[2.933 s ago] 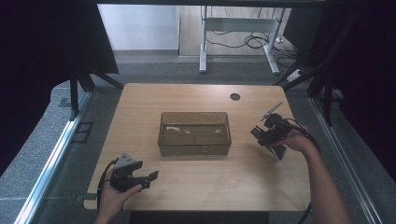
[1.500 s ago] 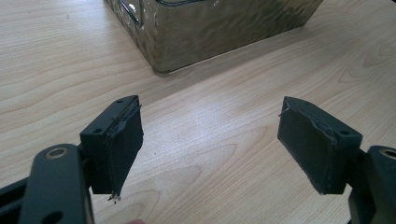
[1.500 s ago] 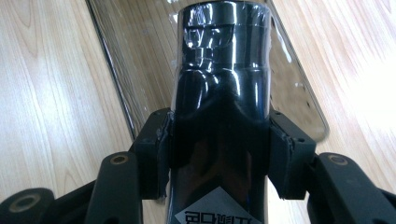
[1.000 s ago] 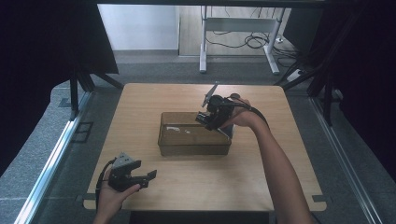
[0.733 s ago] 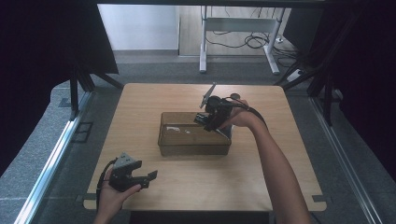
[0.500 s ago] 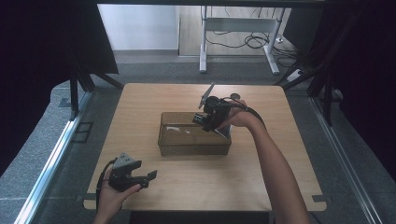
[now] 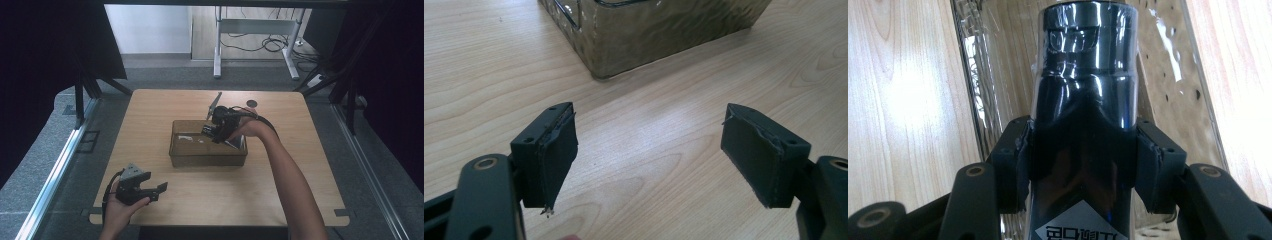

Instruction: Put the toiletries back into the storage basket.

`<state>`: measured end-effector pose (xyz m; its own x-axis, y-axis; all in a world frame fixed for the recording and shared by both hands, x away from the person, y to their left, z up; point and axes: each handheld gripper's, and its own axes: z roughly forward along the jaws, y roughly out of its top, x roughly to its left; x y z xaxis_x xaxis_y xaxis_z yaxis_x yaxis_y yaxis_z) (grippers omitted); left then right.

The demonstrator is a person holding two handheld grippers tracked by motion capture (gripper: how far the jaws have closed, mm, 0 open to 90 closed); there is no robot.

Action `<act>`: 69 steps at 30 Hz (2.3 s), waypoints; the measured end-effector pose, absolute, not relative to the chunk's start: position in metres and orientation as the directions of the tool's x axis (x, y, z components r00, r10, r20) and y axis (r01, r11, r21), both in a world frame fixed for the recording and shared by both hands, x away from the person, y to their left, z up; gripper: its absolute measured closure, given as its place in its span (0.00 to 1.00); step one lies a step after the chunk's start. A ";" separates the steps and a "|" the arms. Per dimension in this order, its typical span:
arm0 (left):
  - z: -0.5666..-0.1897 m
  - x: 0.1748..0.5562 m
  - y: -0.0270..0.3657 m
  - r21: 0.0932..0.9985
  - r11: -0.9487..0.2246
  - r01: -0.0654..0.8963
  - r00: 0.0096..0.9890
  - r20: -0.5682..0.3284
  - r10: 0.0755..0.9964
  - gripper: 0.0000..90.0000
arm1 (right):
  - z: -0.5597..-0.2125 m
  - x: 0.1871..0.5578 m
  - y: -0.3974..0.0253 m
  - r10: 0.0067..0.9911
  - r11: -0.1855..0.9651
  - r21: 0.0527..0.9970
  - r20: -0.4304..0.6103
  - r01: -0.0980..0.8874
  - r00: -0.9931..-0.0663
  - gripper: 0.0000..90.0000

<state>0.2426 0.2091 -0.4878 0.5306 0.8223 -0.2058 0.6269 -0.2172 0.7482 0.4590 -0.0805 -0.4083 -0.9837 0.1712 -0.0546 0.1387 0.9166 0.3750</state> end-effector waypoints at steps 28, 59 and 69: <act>-0.487 0.243 0.213 0.751 -0.211 0.625 0.526 -0.206 0.825 0.25 | -0.447 0.462 -0.072 0.098 0.953 0.292 -0.058 0.077 -0.994 0.52; -0.488 0.244 0.216 0.750 -0.219 0.625 0.519 -0.190 0.833 0.25 | -0.480 0.461 -0.070 0.067 0.976 0.207 -0.018 0.062 -0.998 0.51; -0.488 0.244 0.216 0.749 -0.218 0.626 0.518 -0.190 0.834 0.26 | -0.482 0.463 -0.073 0.101 0.971 0.218 0.015 0.101 -0.995 0.49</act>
